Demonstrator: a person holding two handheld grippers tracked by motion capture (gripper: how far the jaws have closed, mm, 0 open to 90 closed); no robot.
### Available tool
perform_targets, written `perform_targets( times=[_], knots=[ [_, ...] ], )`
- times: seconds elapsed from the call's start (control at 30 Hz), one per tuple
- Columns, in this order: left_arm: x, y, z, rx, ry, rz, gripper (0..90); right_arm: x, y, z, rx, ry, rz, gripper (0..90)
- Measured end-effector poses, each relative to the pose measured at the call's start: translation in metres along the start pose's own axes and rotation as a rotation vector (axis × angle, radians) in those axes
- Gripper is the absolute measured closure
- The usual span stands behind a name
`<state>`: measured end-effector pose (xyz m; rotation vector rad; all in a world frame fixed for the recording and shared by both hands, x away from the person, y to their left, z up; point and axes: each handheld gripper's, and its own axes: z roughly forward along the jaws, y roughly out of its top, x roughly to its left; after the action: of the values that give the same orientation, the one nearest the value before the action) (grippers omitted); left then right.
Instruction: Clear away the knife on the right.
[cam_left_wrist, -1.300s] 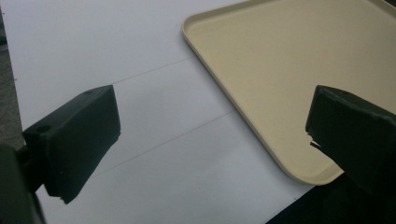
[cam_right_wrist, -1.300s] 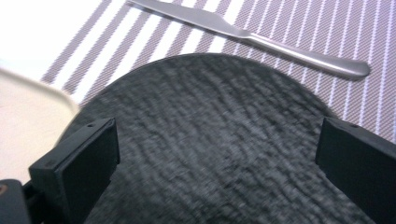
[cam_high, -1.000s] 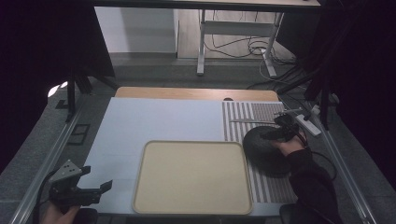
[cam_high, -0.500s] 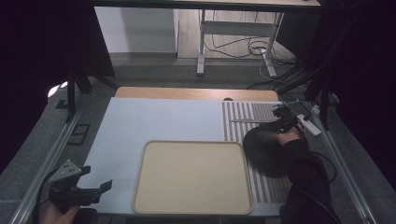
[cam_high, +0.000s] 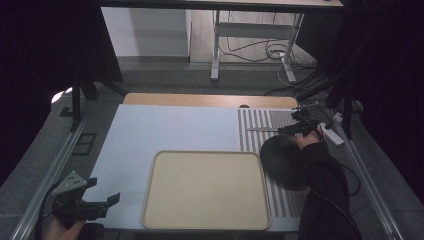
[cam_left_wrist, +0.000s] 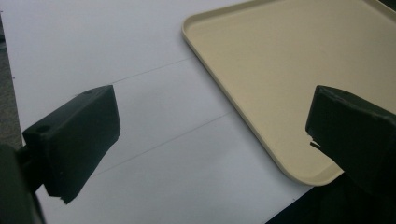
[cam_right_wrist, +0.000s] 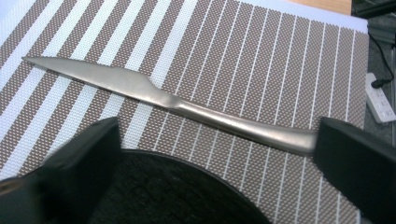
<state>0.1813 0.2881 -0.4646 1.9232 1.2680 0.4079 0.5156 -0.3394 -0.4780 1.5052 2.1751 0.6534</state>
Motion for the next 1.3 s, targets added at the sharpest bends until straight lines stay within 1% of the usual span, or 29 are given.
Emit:
perform_targets(
  times=[0.03, 0.07, 0.1, 0.13, 0.17, 0.27, 0.3, 0.33, 0.4, 0.47, 0.5, 0.57, 0.63, 0.67, 0.7, 0.73, 0.77, 0.8, 0.87, 0.93, 0.97, 1.0, 1.03, 1.1, 1.17, 1.2, 1.23, 1.27, 1.3],
  knots=[
    [0.000, 0.000, 0.000, 0.000, 0.000, 0.000, 2.8, -0.001, 0.001, 0.000, 0.000, 0.004, -0.009, 9.9],
    [0.000, 0.000, 0.000, 0.000, 0.000, 0.000, 2.8, -0.003, 0.003, 0.000, -0.004, -0.006, -0.029, 17.4],
    [0.000, 0.000, 0.000, 0.001, 0.001, 0.000, 2.8, -0.004, 0.004, 0.000, -0.009, -0.016, -0.034, 21.1],
    [0.000, 0.000, 0.000, 0.001, 0.001, 0.000, 2.8, -0.004, 0.004, 0.000, -0.009, -0.016, -0.034, 21.1],
    [0.000, 0.000, 0.000, 0.002, 0.001, 0.000, 2.8, -0.006, 0.006, -0.001, -0.016, -0.022, -0.035, 26.1],
    [0.000, 0.000, 0.000, 0.003, 0.002, 0.002, 2.8, -0.011, 0.010, -0.001, -0.021, -0.024, -0.031, 46.9],
    [0.000, 0.000, 0.000, 0.003, 0.002, 0.002, 2.8, -0.016, 0.012, 0.002, -0.004, -0.010, -0.020, 59.2],
    [0.000, 0.000, 0.000, 0.003, 0.002, 0.002, 2.8, -0.016, 0.012, 0.002, -0.004, -0.010, -0.020, 59.2],
    [0.000, 0.000, 0.000, 0.002, 0.001, 0.000, 2.8, -0.021, 0.015, 0.006, 0.014, 0.020, -0.016, 73.6],
    [0.000, 0.000, 0.000, 0.002, 0.000, 0.000, 2.8, -0.023, 0.016, 0.010, 0.032, 0.021, -0.036, 86.5],
    [0.000, 0.000, 0.000, 0.002, 0.000, -0.001, 2.8, -0.023, 0.017, 0.013, 0.041, 0.015, -0.048, 90.0],
    [0.000, 0.000, 0.000, 0.003, 0.000, 0.001, 2.8, -0.025, 0.018, 0.019, 0.048, 0.018, -0.049, 90.0],
    [0.000, 0.000, 0.000, 0.002, 0.000, 0.003, 2.8, -0.027, 0.019, 0.025, 0.048, 0.021, -0.033, 90.0],
    [0.000, 0.000, 0.000, 0.002, -0.001, 0.004, 2.9, -0.028, 0.019, 0.031, 0.038, 0.021, -0.009, 90.0],
    [0.000, 0.000, 0.000, 0.002, -0.001, 0.004, 2.9, -0.028, 0.019, 0.031, 0.038, 0.021, -0.009, 90.0],
    [0.000, 0.000, 0.000, 0.003, -0.001, 0.004, 2.9, -0.028, 0.018, 0.034, 0.042, 0.008, -0.008, 90.0],
    [0.000, 0.000, 0.000, 0.003, -0.001, 0.005, 2.8, -0.029, 0.017, 0.039, 0.051, -0.021, -0.012, 90.0],
    [0.000, 0.000, 0.000, 0.003, -0.001, 0.006, 2.8, -0.029, 0.017, 0.039, 0.051, -0.021, -0.012, 90.0],
    [0.000, 0.000, 0.000, 0.002, -0.001, 0.006, 2.8, -0.031, 0.014, 0.043, 0.072, -0.054, -0.022, 90.0],
    [0.000, 0.000, 0.000, 0.002, -0.002, 0.006, 2.8, -0.033, 0.012, 0.043, 0.075, -0.059, -0.033, 89.9],
    [0.000, 0.000, 0.000, 0.002, -0.002, 0.006, 2.8, -0.037, 0.010, 0.041, 0.096, -0.068, -0.021, 90.0],
    [0.000, 0.000, 0.000, 0.003, -0.001, 0.006, 2.8, -0.037, 0.010, 0.041, 0.096, -0.068, -0.021, 90.0],
    [0.000, 0.000, 0.000, 0.003, -0.001, 0.007, 2.8, -0.040, 0.007, 0.037, 0.111, -0.045, -0.025, 90.0],
    [-0.001, 0.000, 0.000, 0.003, 0.000, 0.008, 2.8, -0.040, 0.006, 0.035, 0.119, -0.037, -0.018, 90.0],
    [-0.001, 0.000, 0.000, 0.003, -0.001, 0.008, 2.8, -0.042, 0.003, 0.031, 0.150, -0.005, -0.028, 90.0],
    [-0.001, 0.000, 0.000, 0.003, -0.001, 0.007, 2.8, -0.041, 0.002, 0.029, 0.166, 0.004, -0.040, 90.0],
    [-0.001, 0.000, 0.000, 0.003, -0.001, 0.008, 2.8, -0.040, 0.000, 0.026, 0.193, 0.015, -0.072, 90.0],
    [-0.001, 0.000, 0.000, 0.004, -0.001, 0.008, 2.8, -0.040, 0.000, 0.026, 0.193, 0.015, -0.072, 90.0],
    [-0.001, 0.000, 0.000, 0.004, -0.001, 0.009, 2.8, -0.040, -0.001, 0.024, 0.211, 0.023, -0.084, 90.0]
  ],
)
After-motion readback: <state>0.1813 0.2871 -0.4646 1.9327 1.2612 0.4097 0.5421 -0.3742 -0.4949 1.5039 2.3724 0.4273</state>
